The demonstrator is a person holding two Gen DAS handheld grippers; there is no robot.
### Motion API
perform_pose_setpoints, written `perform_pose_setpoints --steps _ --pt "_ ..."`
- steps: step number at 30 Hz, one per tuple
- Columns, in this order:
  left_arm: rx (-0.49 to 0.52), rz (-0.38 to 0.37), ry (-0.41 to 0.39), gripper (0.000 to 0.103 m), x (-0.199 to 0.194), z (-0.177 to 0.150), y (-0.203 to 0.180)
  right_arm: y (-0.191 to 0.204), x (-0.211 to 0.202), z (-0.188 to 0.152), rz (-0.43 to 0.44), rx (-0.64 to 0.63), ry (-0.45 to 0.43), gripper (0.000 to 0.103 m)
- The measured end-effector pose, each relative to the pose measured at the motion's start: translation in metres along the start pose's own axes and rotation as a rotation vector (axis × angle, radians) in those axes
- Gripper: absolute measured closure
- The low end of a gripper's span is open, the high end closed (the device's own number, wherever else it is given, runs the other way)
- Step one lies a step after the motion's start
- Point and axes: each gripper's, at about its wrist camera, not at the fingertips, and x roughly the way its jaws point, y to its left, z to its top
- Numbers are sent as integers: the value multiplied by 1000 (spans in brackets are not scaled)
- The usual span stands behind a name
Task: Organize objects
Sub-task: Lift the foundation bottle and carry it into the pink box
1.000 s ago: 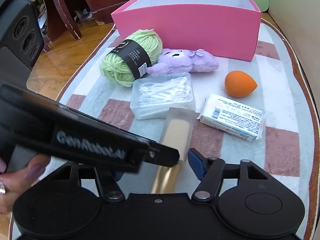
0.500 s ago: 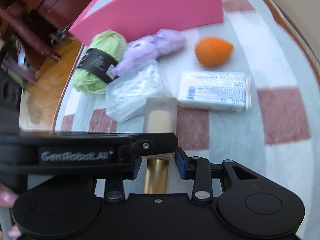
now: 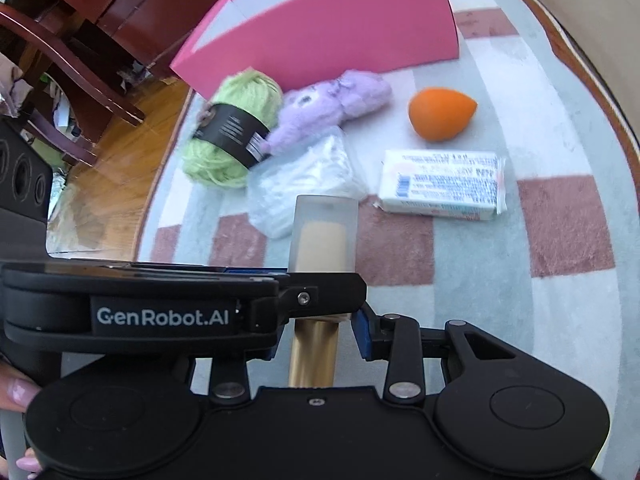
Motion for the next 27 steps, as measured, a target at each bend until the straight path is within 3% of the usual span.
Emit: perform_pose_setpoints --steps 6,12,21,27 --pt "70 4 -87 60 -43 23 -18 19 -31 18 15 -57 -76 62" --pt "116 7 -176 60 -77 69 -36 39 -62 56 38 -115 -187 62" --pt "103 4 -239 60 -94 189 -48 54 -82 161 13 -173 -297 62" --pt "48 -25 -238 60 -74 251 -39 58 -74 225 -43 -245 -332 62"
